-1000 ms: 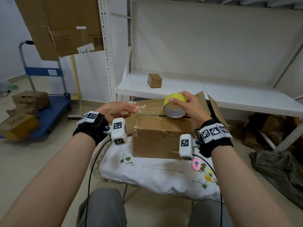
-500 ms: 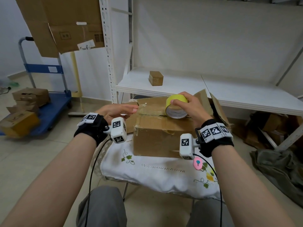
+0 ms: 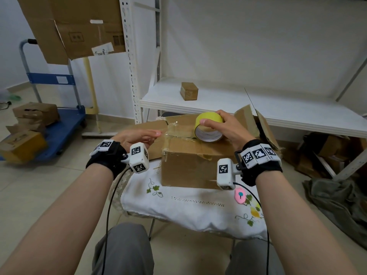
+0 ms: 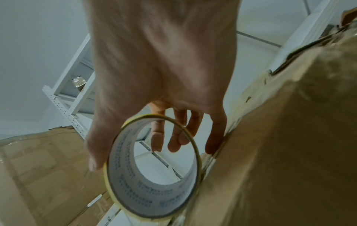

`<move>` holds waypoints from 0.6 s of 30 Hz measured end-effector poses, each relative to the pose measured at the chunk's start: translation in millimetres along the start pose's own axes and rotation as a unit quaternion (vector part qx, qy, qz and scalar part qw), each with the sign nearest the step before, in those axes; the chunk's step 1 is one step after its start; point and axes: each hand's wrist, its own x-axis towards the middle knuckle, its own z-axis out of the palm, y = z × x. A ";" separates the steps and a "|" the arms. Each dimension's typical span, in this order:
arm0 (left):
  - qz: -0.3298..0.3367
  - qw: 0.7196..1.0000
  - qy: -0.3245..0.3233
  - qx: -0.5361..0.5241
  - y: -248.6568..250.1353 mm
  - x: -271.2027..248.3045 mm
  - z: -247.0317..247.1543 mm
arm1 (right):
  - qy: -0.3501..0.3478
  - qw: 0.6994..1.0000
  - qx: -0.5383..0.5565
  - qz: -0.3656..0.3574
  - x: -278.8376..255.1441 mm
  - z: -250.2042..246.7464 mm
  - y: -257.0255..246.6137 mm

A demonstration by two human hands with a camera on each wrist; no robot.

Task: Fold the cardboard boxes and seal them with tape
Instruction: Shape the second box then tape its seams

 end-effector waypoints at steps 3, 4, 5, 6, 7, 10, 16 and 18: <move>-0.012 0.999 0.006 -0.030 -5.1 5.6 -0.6 | -0.003 1.000 0.002 0.002 2.1 -1.2 2.2; -0.016 0.999 0.004 -0.035 -7.3 7.1 0.4 | -0.004 1.000 0.005 0.002 2.1 -1.4 2.6; -0.020 0.999 0.000 -0.039 -9.6 8.2 1.8 | -0.005 1.000 0.008 0.002 1.9 -1.5 2.8; -0.022 0.999 -0.002 -0.042 -12.1 8.2 4.2 | -0.005 1.000 0.011 0.002 2.1 -1.7 3.1; -0.022 0.999 -0.001 -0.042 -15.3 9.8 6.2 | -0.004 1.000 0.013 0.004 2.8 -1.7 3.5; -0.025 0.999 -0.010 -0.033 -28.4 20.1 8.3 | -0.007 1.000 0.017 0.008 3.6 -1.5 3.4; 0.047 0.990 0.018 -0.134 -53.2 31.6 17.0 | -0.023 0.999 0.037 -0.017 0.8 -1.2 6.2; 0.065 0.987 0.010 -0.146 -59.1 31.8 20.3 | -0.022 0.999 0.027 -0.023 1.0 -0.6 7.1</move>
